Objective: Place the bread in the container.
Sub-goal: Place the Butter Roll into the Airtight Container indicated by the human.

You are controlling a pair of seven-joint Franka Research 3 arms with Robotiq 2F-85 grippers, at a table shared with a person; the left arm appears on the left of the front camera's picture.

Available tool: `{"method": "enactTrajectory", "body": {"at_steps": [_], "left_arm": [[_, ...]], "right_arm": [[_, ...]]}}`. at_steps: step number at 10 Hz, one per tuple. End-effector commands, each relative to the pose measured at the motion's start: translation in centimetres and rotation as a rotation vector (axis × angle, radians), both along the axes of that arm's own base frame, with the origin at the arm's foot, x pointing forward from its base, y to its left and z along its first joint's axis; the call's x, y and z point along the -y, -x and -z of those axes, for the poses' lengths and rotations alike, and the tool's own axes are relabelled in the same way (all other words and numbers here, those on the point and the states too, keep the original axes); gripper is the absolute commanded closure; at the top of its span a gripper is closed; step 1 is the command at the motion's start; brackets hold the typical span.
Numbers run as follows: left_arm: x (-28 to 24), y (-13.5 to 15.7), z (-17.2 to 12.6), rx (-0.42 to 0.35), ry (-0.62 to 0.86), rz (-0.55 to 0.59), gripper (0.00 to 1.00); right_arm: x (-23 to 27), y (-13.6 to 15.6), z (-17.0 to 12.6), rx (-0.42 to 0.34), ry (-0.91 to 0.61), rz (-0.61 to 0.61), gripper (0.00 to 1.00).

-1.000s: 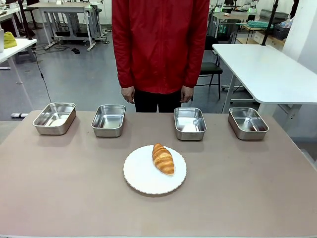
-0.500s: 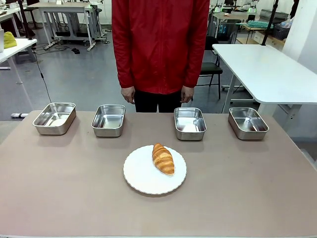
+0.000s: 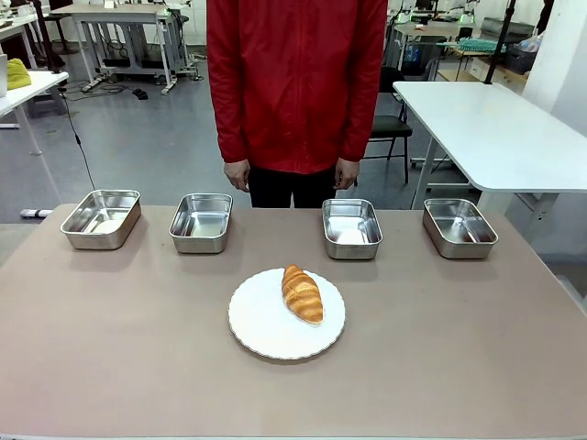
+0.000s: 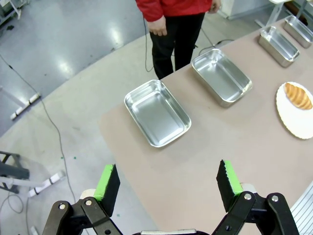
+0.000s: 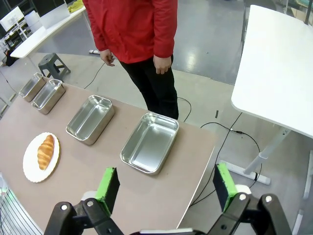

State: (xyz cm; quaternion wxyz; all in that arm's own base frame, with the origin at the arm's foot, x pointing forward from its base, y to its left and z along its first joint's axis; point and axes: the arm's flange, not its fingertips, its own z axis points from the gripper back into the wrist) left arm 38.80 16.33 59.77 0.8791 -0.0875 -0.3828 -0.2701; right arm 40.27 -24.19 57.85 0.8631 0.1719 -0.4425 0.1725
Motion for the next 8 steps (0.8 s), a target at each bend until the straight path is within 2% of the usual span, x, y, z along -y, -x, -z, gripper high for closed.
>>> {"method": "enactTrajectory", "body": {"at_steps": [1, 8], "left_arm": [[-0.01, 0.21, -0.11, 0.003, -0.010, -0.004, 0.00], [-0.01, 0.21, -0.11, 0.003, -0.010, -0.004, 0.00]], "right_arm": [[-0.05, -0.04, -0.19, 0.004, 0.003, -0.002, 0.00], [-0.05, -0.04, -0.19, 0.004, 0.003, -0.002, 0.00]]}}
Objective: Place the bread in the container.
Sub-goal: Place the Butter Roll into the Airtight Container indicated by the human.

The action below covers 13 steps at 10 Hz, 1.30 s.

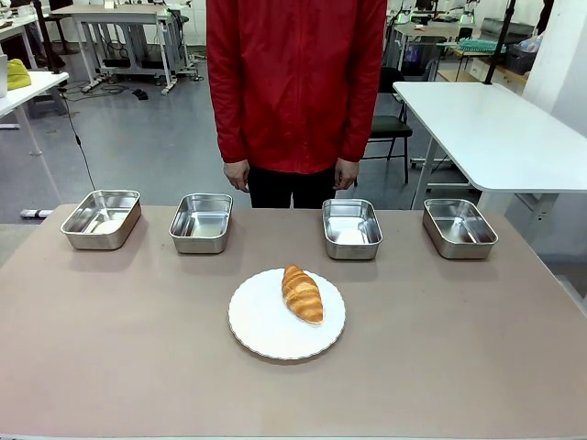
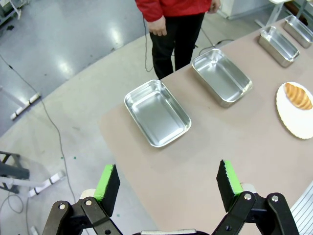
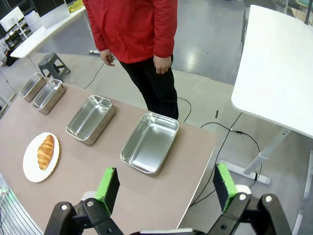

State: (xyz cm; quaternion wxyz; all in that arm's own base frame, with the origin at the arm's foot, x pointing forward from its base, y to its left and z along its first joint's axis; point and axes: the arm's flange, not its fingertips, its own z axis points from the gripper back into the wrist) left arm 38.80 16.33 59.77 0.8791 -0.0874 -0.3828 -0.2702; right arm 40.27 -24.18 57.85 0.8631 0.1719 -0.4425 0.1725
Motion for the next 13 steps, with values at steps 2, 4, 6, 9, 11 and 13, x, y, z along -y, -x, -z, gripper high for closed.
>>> {"method": "enactTrajectory", "body": {"at_steps": [2, 4, 6, 9, 11, 13], "left_arm": [[-0.01, 0.21, -0.10, 0.003, -0.010, -0.004, 0.00], [-0.01, 0.21, -0.10, 0.003, -0.010, -0.004, 0.00], [-0.01, 0.21, -0.10, 0.003, -0.010, -0.004, 0.00], [-0.01, 0.21, -0.10, 0.003, -0.010, -0.004, 0.00], [-0.01, 0.21, -0.10, 0.003, -0.010, -0.004, 0.00], [-0.01, 0.21, -0.10, 0.003, -0.010, -0.004, 0.00]], "right_arm": [[-0.05, -0.04, -0.19, 0.004, 0.003, -0.002, 0.00], [-0.05, -0.04, -0.19, 0.004, 0.003, -0.002, 0.00], [-0.05, -0.04, -0.19, 0.004, 0.003, -0.002, 0.00], [-0.05, -0.04, -0.19, 0.004, 0.003, -0.002, 0.00], [-0.05, -0.04, -0.19, 0.004, 0.003, -0.002, 0.00], [-0.05, -0.04, -0.19, 0.004, 0.003, -0.002, 0.00]]}}
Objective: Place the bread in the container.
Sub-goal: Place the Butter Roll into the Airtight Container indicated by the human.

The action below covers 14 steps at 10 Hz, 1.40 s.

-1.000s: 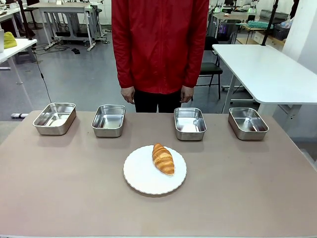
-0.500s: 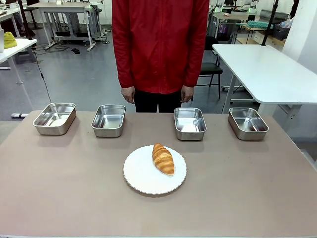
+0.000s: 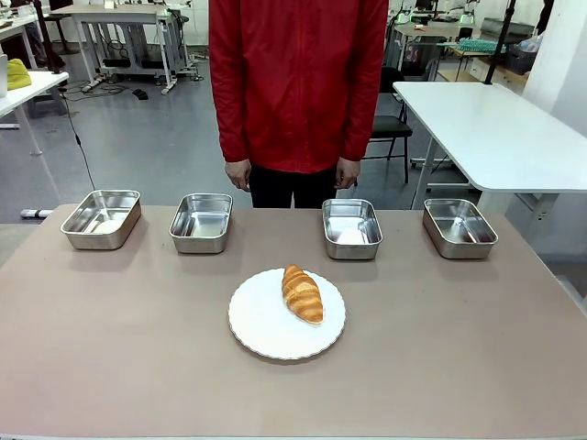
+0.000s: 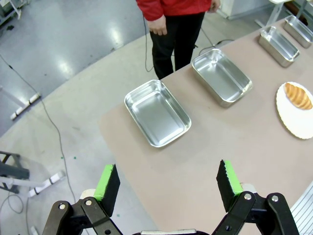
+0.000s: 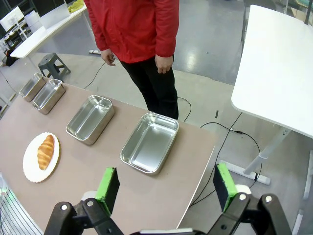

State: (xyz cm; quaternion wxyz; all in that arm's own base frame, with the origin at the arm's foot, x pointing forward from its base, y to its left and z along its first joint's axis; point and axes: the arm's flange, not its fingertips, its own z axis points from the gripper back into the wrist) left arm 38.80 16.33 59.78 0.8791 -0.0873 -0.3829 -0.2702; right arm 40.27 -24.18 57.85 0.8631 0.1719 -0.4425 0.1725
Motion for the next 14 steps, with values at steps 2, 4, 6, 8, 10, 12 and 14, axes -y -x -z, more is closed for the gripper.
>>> {"method": "enactTrajectory", "body": {"at_steps": [2, 4, 6, 8, 10, 12, 14], "left_arm": [[-0.02, 0.21, -0.10, 0.003, -0.010, -0.004, 0.00], [-0.02, 0.21, -0.10, 0.003, -0.010, -0.004, 0.00], [-0.02, 0.21, -0.10, 0.003, -0.010, -0.004, 0.00], [-0.02, 0.21, -0.10, 0.003, -0.010, -0.004, 0.00], [-0.02, 0.21, -0.10, 0.003, -0.010, -0.004, 0.00], [-0.02, 0.21, -0.10, 0.003, -0.010, -0.004, 0.00], [-0.02, 0.21, -0.10, 0.003, -0.010, -0.004, 0.00]], "right_arm": [[-0.05, -0.04, -0.19, 0.004, 0.003, -0.002, 0.00], [-0.05, -0.04, -0.19, 0.004, 0.003, -0.002, 0.00], [-0.05, -0.04, -0.19, 0.004, 0.003, -0.002, 0.00], [-0.05, -0.04, -0.19, 0.004, 0.003, -0.002, 0.00], [-0.05, -0.04, -0.19, 0.004, 0.003, -0.002, 0.00], [-0.05, -0.04, -0.19, 0.004, 0.003, -0.002, 0.00], [-0.05, -0.04, -0.19, 0.004, 0.003, -0.002, 0.00]]}}
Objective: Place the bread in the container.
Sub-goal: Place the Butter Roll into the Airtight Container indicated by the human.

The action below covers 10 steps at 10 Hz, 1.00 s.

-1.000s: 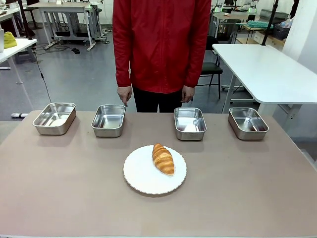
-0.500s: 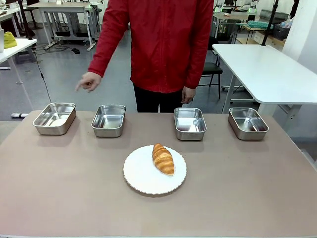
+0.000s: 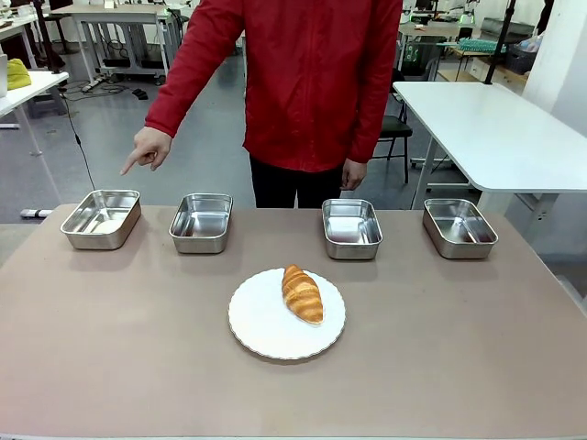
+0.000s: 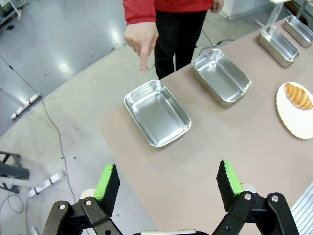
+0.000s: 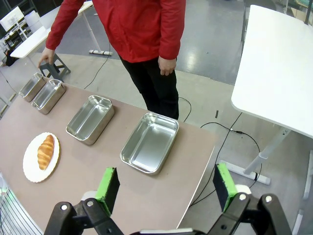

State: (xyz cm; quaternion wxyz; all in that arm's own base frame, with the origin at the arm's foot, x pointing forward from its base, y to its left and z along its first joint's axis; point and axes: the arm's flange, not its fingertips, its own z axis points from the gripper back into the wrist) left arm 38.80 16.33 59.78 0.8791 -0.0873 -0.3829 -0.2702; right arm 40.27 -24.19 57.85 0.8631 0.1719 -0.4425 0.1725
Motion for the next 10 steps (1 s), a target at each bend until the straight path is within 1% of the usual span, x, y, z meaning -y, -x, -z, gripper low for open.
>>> {"method": "enactTrajectory", "body": {"at_steps": [1, 9, 10], "left_arm": [[0.0, 0.2, -0.1, 0.003, -0.010, -0.004, 0.00], [0.1, 0.0, 0.0, 0.000, 0.000, 0.003, 0.00], [3.1, -0.3, 0.3, -0.058, -0.008, -0.063, 0.00]], "right_arm": [[0.0, 0.0, -0.2, 0.004, 0.003, -0.002, 0.00], [0.0, 0.0, -0.2, 0.004, 0.003, -0.002, 0.00], [0.0, 0.0, -0.2, 0.004, 0.003, -0.002, 0.00]]}}
